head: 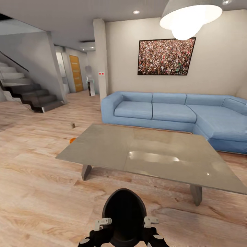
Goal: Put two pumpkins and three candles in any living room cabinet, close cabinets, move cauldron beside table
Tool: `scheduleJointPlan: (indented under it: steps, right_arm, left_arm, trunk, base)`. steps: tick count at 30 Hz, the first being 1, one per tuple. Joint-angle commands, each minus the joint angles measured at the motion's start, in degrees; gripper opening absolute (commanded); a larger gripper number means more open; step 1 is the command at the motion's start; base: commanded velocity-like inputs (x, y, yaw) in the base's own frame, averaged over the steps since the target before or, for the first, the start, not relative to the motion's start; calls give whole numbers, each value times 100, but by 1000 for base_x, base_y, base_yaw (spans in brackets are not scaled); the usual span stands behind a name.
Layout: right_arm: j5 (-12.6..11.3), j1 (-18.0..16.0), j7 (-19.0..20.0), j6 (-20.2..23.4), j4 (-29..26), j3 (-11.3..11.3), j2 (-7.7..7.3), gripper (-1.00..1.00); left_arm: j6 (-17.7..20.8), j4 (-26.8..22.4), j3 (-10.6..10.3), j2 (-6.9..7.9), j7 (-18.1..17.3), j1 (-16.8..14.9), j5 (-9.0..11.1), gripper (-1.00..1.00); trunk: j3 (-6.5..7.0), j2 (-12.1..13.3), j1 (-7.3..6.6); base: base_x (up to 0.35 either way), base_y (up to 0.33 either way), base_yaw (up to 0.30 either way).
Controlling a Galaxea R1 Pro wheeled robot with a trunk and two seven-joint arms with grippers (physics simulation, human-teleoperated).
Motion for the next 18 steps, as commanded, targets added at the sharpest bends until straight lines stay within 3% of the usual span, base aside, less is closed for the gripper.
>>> scheduleJointPlan:
  steps: [1, 18]
  right_arm:
    - [-143, -11, 161, 28, -6, -30, -7, -100]
    - [-143, -11, 154, 32, -6, -30, -7, -100]
  left_arm:
    - [31, -32, -94, 30, -171, 5, 95, -100]
    - [32, -32, -94, 28, -170, 4, 97, -100]
  trunk:
    - [0, -3, -1]
    - [84, -3, -1]
  base:
    - [0, 0, -244]
    - [0, 0, -244]
